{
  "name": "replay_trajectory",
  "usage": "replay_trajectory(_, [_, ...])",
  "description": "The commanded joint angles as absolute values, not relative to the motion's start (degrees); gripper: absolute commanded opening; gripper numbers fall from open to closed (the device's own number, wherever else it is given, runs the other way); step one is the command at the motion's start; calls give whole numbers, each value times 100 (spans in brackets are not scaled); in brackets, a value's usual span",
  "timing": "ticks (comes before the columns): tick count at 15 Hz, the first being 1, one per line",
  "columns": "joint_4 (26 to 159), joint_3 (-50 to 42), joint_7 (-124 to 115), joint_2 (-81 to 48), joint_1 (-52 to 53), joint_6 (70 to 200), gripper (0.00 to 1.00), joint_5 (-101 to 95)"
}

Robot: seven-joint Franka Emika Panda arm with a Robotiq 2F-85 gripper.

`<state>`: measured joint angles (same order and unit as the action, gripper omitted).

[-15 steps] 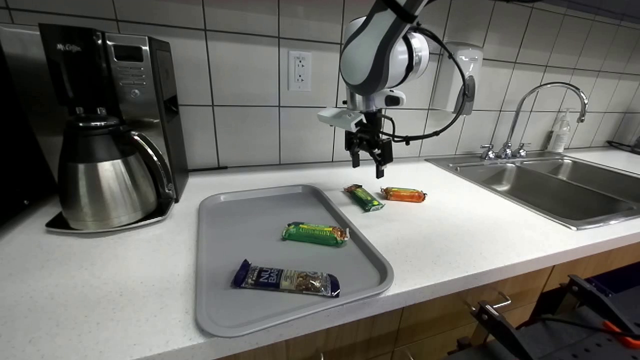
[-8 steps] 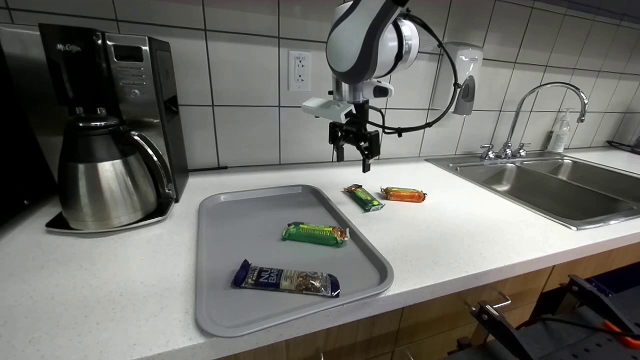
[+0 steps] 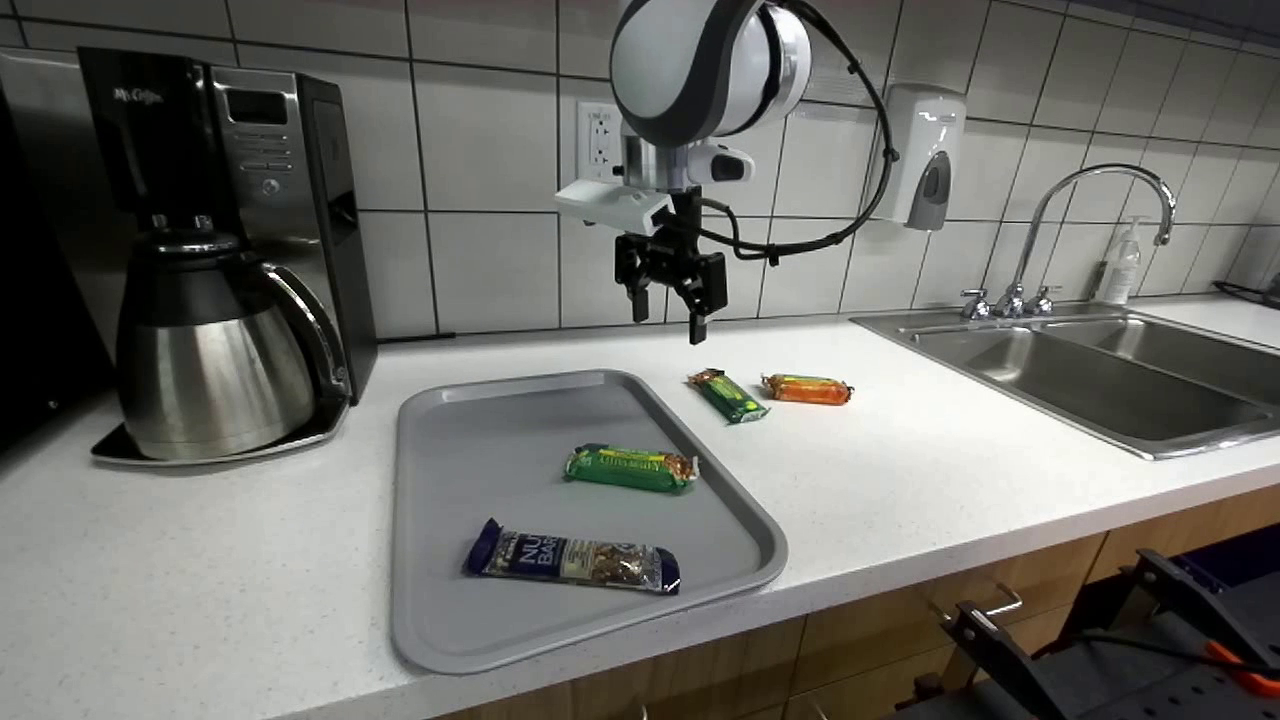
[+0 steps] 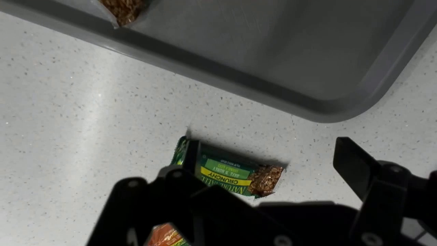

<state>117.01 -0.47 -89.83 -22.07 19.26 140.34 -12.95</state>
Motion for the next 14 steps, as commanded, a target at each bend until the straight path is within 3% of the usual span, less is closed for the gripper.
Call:
replay_trajectory(1, [11981,190,-8831,-1830,1860,13898,100,-1091])
replay_trajectory(14, [12224,411,-7670,-1717,1797,13949,100,-666])
